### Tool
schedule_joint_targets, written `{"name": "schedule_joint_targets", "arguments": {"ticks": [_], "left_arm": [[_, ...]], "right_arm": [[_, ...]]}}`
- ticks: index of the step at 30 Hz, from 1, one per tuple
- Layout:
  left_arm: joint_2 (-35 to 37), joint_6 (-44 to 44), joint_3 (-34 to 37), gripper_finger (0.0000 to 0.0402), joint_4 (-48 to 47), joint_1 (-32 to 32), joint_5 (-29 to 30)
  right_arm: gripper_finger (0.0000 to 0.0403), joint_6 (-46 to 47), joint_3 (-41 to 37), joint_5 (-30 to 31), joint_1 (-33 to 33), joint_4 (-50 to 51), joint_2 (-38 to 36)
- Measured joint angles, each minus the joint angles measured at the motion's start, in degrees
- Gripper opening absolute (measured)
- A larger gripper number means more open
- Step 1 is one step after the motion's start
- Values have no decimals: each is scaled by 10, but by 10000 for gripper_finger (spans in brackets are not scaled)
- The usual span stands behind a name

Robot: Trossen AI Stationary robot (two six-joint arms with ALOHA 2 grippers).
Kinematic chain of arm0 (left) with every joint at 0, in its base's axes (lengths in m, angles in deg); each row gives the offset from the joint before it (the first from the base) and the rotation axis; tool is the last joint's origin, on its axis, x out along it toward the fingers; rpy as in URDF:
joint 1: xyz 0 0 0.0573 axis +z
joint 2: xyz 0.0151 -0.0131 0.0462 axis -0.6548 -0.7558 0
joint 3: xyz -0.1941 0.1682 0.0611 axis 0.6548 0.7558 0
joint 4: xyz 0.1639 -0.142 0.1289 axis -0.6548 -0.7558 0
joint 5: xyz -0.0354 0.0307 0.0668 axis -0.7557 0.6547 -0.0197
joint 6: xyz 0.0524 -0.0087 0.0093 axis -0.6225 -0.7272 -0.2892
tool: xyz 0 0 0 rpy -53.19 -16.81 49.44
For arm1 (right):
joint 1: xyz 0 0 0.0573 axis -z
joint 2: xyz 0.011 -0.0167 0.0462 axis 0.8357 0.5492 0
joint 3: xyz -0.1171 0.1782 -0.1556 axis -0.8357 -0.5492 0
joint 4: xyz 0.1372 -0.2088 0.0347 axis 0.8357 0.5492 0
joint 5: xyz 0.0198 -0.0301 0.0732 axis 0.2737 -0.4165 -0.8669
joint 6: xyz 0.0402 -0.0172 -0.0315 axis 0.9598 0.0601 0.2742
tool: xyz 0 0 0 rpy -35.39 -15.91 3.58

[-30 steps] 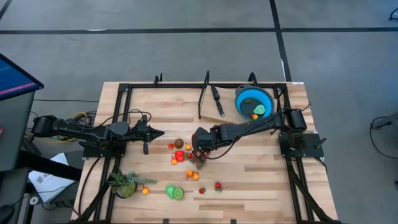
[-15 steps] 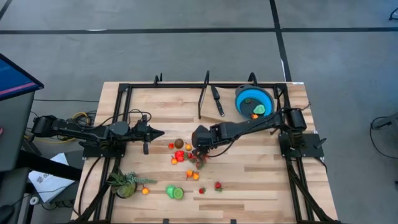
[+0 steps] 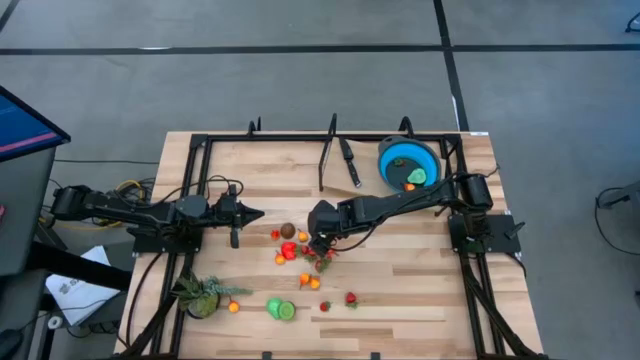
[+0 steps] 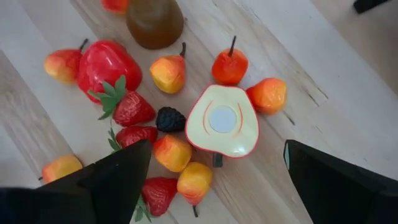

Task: Pick & Place Fruit
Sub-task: Put the half red apple into the blue colander

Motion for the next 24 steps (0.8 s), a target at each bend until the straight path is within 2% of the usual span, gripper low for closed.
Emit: {"name": "schedule_joint_targets", "arguments": {"ticks": [8, 18, 24], "left_arm": [[0, 0, 0, 1, 0, 0, 0], [0, 0, 0, 1, 0, 0, 0], [0, 0, 0, 1, 0, 0, 0]], "right_arm": [[359, 0, 0, 0, 1, -43, 0], [358, 6, 0, 1, 1, -49, 0], [358, 22, 0, 34, 1, -49, 0]]}}
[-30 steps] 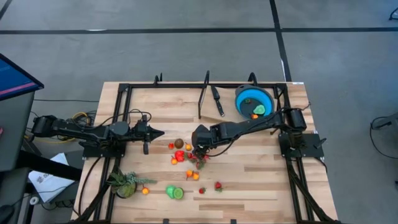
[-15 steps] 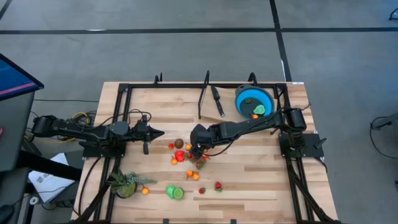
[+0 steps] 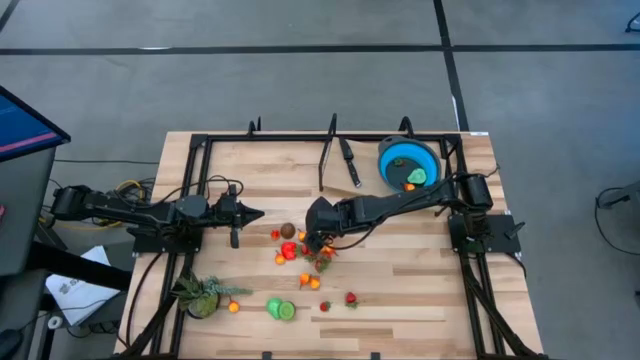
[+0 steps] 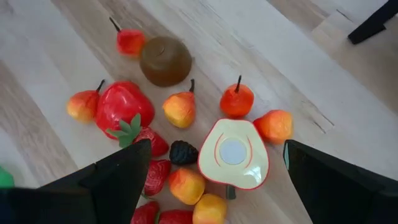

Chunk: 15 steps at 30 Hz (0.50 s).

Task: Pick & Place Fruit
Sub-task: Put the half red apple into the blue colander

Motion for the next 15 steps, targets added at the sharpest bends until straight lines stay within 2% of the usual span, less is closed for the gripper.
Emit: {"name": "schedule_joint_targets", "arguments": {"ticks": [9, 15], "left_arm": [[0, 0, 0, 1, 0, 0, 0], [0, 0, 0, 1, 0, 0, 0]], "right_arm": [[358, 30, 0, 2, 3, 3, 0], [358, 33, 0, 33, 5, 4, 0]]}}
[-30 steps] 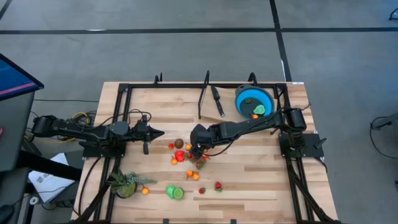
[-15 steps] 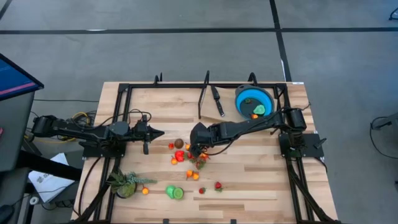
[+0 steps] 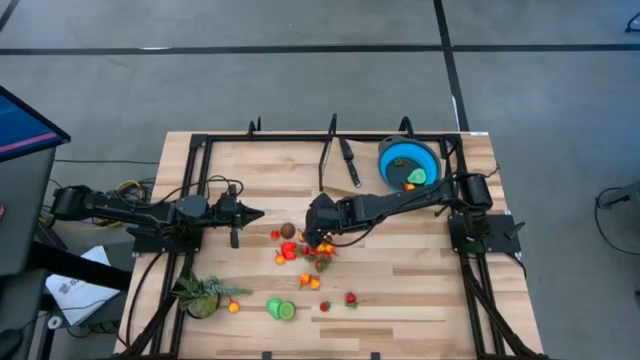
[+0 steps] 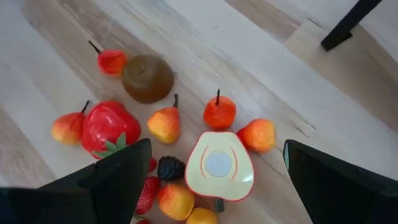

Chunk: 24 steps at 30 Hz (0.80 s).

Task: Pick & Place Fruit
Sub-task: Put the half red apple into the blue colander

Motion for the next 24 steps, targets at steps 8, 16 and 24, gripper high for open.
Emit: {"name": "schedule_joint_targets", "arguments": {"ticks": [8, 16, 24], "left_arm": [[0, 0, 0, 1, 0, 0, 0], [0, 0, 0, 1, 0, 0, 0], [0, 0, 0, 1, 0, 0, 0]], "right_arm": [[358, 8, 0, 4, 11, 2, 0], [358, 9, -39, 6, 11, -22, 0], [358, 21, -56, -8, 18, -25, 0]]}}
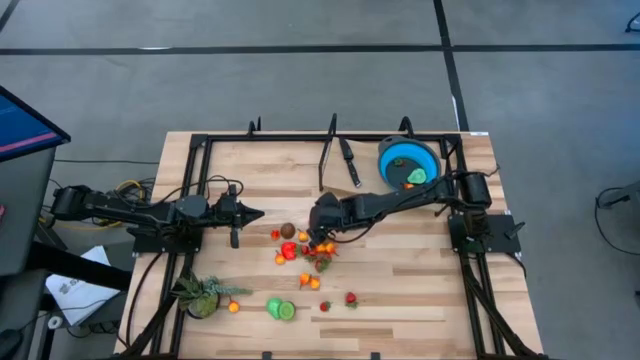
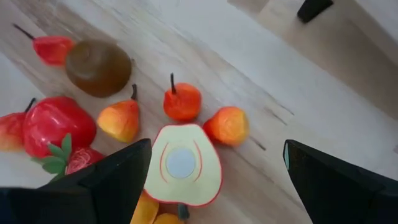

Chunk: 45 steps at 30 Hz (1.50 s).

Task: Pick & Place Fruit
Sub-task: Put the half red apple into the blue colander

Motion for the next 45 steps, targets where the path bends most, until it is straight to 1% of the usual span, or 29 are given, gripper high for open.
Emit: {"name": "schedule_joint_targets", "arguments": {"ticks": [21, 32, 40, 45], "left_arm": [[0, 0, 0, 1, 0, 0, 0], [0, 0, 0, 1, 0, 0, 0], [0, 0, 0, 1, 0, 0, 0], [0, 0, 0, 1, 0, 0, 0]], "right_arm": [[359, -1, 0, 2, -2, -3, 0], [398, 0, 0, 5, -2, -13, 0], [389, 5, 0, 3, -2, -11, 0], [391, 14, 0, 2, -2, -11, 0]]}}
